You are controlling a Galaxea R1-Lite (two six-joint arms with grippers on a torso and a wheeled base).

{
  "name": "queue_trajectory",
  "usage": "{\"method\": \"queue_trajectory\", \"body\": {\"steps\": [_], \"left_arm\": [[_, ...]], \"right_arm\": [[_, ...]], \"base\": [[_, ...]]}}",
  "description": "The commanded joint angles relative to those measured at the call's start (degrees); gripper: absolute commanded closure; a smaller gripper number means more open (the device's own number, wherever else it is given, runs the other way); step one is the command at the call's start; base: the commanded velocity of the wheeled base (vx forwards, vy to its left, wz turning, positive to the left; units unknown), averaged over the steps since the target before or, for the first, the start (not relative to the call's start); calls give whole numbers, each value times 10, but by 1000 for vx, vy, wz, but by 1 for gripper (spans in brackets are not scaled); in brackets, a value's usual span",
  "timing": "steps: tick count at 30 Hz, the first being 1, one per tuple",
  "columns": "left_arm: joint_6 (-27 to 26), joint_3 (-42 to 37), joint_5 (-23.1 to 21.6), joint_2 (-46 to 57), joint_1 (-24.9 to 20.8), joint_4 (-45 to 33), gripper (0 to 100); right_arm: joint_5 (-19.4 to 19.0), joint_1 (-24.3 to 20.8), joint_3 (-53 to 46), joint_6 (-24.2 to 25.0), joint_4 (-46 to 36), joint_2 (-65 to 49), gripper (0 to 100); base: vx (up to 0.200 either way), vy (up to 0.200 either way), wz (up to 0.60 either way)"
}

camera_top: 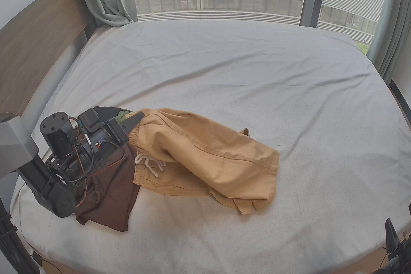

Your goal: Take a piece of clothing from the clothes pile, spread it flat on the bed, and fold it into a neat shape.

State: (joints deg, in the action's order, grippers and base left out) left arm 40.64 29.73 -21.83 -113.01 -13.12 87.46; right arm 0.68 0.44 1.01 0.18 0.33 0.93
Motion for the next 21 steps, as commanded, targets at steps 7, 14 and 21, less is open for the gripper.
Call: {"method": "queue_trajectory", "body": {"steps": [7, 14, 21], "left_arm": [[-10, -31, -11, -5, 8, 12, 100], [-12, -31, -10, -6, 7, 12, 100], [-13, -40, -9, -5, 7, 12, 100]], "right_arm": [[0, 0, -10, 0, 0, -3, 0], [7, 0, -10, 17, 2, -4, 0], [8, 1, -10, 19, 3, -3, 0]], "base": [[0, 0, 0], [0, 0, 0], [0, 0, 0]]}}
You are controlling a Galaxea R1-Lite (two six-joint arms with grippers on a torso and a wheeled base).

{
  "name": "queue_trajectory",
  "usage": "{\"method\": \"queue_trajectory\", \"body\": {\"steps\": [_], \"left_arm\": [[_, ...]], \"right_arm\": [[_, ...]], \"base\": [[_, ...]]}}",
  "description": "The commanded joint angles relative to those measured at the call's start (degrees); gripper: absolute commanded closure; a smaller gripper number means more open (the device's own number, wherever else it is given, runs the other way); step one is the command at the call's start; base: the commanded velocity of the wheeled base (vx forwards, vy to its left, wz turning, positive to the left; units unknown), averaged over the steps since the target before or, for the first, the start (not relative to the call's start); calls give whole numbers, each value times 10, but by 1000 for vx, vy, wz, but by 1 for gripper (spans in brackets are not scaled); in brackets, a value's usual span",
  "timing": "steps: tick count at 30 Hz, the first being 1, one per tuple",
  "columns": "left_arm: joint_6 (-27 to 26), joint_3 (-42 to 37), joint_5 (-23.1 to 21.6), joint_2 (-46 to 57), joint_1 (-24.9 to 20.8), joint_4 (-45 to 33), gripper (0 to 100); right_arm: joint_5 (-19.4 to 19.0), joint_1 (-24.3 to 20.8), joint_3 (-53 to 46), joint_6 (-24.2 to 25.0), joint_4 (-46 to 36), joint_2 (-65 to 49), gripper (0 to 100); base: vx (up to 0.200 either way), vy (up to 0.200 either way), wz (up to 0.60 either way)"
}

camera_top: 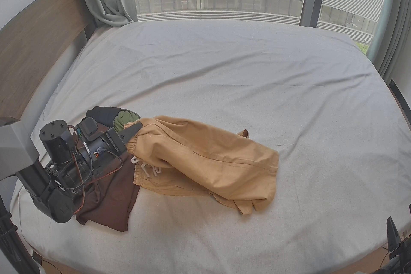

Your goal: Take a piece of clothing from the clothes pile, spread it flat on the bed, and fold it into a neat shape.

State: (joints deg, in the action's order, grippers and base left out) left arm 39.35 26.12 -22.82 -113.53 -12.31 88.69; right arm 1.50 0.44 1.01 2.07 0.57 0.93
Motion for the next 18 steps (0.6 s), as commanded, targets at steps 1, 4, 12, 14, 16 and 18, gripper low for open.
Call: {"method": "queue_trajectory", "body": {"steps": [1, 4, 12, 14, 16, 18], "left_arm": [[-1, -5, 1, 0, -1, 0, 100], [0, -5, 0, 0, 0, 0, 100], [1, 1, 0, -3, -3, 0, 100], [1, 0, 0, -2, -3, 0, 100], [1, 0, -1, -1, -3, 0, 100], [1, 2, -1, -1, -3, 0, 100]], "right_arm": [[0, 1, -10, -1, 1, -3, 0], [-6, 4, 58, 10, 79, 2, 0], [-28, -73, 250, 37, 109, 230, 0], [-43, -105, 250, 75, 109, 262, 0], [-104, -141, 252, 111, 108, 283, 0], [-148, -156, 264, 123, 111, 320, 0]], "base": [[0, 0, 0], [0, 0, 0], [0, 0, 0], [0, 0, 0], [0, 0, 0], [0, 0, 0]]}}
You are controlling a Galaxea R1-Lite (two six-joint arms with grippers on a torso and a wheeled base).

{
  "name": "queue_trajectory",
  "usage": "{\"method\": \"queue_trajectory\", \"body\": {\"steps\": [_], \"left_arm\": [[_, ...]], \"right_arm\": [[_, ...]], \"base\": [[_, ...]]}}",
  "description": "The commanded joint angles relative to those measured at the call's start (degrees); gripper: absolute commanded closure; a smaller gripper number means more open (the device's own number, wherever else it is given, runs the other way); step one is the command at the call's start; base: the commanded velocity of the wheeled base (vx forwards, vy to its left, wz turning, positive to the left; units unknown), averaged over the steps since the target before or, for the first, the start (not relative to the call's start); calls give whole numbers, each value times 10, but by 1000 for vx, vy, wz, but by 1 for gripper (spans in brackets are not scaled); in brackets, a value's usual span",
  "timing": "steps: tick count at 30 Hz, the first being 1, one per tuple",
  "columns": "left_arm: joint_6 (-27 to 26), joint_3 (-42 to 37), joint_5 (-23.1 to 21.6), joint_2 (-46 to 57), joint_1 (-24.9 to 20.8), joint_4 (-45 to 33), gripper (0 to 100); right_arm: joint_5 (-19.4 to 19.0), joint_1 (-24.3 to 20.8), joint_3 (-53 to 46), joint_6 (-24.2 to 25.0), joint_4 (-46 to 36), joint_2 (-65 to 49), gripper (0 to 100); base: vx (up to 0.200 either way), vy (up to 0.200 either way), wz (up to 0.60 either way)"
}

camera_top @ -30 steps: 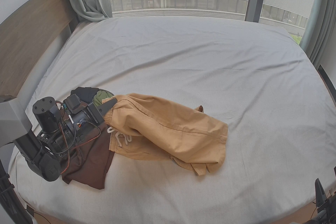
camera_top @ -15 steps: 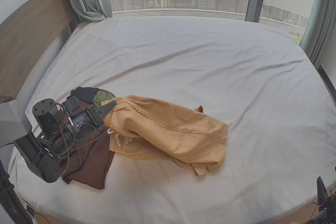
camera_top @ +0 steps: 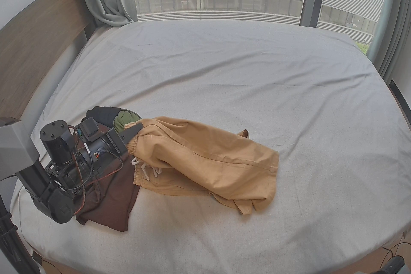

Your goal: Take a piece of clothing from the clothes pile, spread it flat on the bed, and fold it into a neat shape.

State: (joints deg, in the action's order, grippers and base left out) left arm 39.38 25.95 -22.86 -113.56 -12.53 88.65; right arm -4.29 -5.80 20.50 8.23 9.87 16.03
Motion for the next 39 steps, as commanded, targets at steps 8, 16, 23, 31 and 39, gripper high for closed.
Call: {"method": "queue_trajectory", "body": {"steps": [8, 16, 23, 31, 39], "left_arm": [[1, 8, -1, -1, 0, 0, 100], [1, 9, -1, 1, 0, 0, 100], [1, 16, -1, -7, 1, 0, 100], [1, 14, -1, -7, -1, -1, 100], [1, 13, -1, -8, -1, -1, 100]], "right_arm": [[-108, -106, 134, 62, 77, 323, 0], [-131, -106, 114, 64, 168, 435, 0], [-134, -98, 100, 94, 219, 515, 0], [-160, -83, 77, 132, 285, 603, 0], [-165, -76, 56, 156, 373, 679, 0]], "base": [[0, 0, 0], [0, 0, 0], [0, 0, 0], [0, 0, 0], [0, 0, 0]]}}
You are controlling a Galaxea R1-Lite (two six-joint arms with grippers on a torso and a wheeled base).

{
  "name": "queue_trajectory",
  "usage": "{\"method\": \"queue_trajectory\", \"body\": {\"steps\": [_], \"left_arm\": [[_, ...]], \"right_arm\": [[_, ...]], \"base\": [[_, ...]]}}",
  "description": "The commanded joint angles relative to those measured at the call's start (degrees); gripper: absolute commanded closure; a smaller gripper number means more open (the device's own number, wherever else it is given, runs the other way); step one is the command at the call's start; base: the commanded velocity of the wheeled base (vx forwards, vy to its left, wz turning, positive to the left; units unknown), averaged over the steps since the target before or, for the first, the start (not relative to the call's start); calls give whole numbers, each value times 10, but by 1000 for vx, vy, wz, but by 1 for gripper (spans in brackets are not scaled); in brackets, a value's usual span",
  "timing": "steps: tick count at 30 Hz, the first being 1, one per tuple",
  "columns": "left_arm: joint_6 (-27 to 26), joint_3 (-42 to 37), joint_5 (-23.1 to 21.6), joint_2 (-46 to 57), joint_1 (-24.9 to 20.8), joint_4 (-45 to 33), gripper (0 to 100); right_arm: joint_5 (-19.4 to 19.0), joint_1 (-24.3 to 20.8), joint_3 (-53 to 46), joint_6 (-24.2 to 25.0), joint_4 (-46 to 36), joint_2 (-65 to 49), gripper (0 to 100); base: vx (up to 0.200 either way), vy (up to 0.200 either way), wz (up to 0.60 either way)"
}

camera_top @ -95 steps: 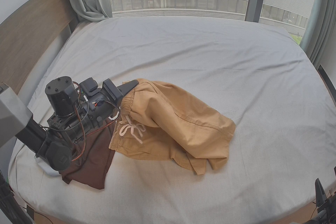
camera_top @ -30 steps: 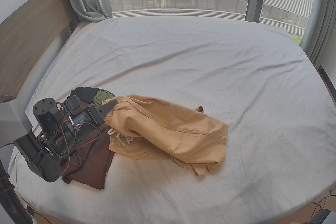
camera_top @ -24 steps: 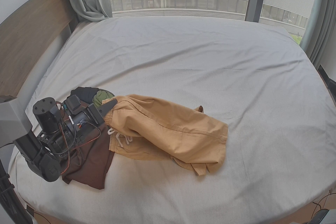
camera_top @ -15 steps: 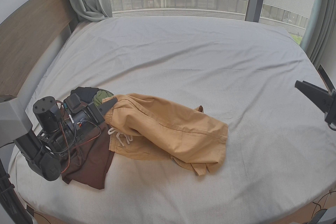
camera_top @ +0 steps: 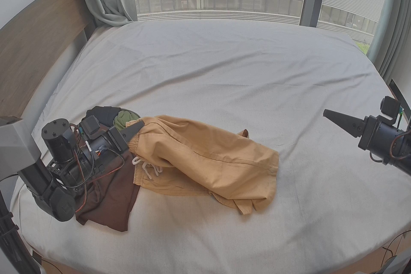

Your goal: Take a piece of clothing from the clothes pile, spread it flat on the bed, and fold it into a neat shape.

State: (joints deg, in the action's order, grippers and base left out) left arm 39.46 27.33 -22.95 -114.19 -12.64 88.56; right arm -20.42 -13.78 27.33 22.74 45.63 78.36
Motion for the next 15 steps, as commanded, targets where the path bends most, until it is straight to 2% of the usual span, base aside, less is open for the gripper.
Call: {"method": "queue_trajectory", "body": {"steps": [1, 9, 11, 15], "left_arm": [[0, -1, -1, -2, 0, 0, 100], [0, -1, -1, -2, 0, 0, 100], [0, 0, 0, -2, 1, 0, 100], [0, -1, -1, -2, 1, 0, 100]], "right_arm": [[-8, 3, -12, 13, 22, 70, 0], [-15, 6, -19, 18, 79, 163, 0], [-15, 9, -26, 27, 141, 220, 0], [-14, 9, -27, 49, 200, 272, 0]], "base": [[0, 0, 0], [0, 0, 0], [0, 0, 0], [0, 0, 0]]}}
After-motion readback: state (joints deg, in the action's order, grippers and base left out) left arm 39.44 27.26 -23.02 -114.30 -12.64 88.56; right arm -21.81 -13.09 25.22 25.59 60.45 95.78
